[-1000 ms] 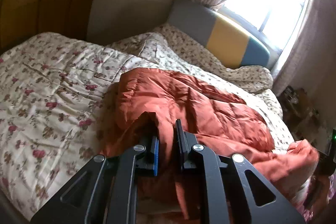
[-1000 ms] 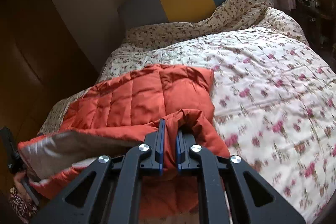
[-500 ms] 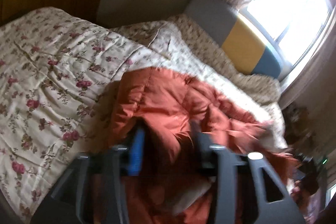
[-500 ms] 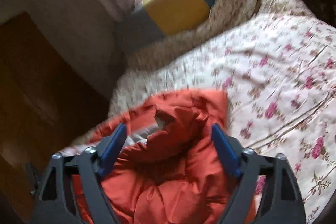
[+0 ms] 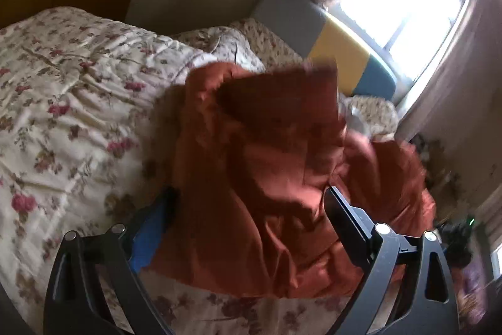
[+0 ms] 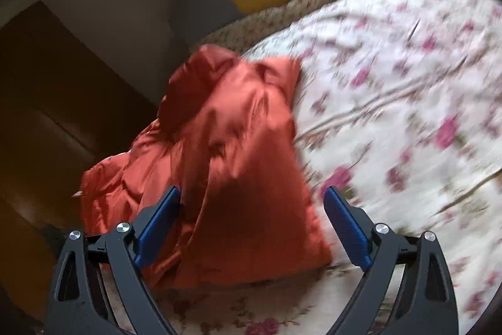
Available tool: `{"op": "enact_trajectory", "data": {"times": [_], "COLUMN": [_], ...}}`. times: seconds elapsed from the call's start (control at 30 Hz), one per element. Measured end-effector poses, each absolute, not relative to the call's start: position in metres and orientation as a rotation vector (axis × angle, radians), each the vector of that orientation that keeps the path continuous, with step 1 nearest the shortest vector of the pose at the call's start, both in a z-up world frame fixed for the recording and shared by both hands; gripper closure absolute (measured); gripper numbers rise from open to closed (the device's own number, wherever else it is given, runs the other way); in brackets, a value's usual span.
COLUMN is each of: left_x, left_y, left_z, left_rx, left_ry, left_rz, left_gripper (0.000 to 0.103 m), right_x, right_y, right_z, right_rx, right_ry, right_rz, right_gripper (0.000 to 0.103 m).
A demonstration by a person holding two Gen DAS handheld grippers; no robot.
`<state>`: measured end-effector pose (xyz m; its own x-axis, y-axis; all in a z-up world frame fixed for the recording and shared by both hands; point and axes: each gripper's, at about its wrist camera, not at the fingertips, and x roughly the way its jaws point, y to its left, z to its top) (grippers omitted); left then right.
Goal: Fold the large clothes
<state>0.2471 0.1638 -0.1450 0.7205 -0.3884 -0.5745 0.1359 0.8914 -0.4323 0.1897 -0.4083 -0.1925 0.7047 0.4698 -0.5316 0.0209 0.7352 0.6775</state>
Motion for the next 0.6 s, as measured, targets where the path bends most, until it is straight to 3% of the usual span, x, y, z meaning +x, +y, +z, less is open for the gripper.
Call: {"op": "enact_trajectory", "data": {"times": [0.07,0.13,0.17,0.23,0.33,0.6], "left_x": [0.247,0.25,0.25,0.245,0.231,0.168], "left_y": [0.156,0.148,0.146,0.139,0.142,0.148], "left_z": [-0.15,-0.157,-0.158,-0.156,-0.154,-0.147], "left_rx": [-0.345,-0.342,-0.34,-0.313,-0.328,-0.314], "left_ry": [0.72,0.778,0.8,0.821,0.844,0.854], "left_rz": [-0.29,-0.295,-0.307,-0.336,-0.373,-0.435], "left_gripper": [0.01,0.04,0.046,0.066,0.078,0.079], "right_x": [0.197,0.198,0.196,0.188,0.174,0.099], "right_y": [-0.398,-0.393,-0.392,-0.389,-0.39,-0.405], "right_z": [-0.199,-0.198,-0.196,-0.192,-0.19,-0.185], "right_rx": [0.688,0.692,0.694,0.658,0.648,0.632], "right_ry": [0.815,0.823,0.827,0.835,0.852,0.88], "right_rz": [0.236,0.26,0.278,0.293,0.301,0.326], "right_gripper": [0.041,0.057,0.067,0.075,0.077,0.078]}}
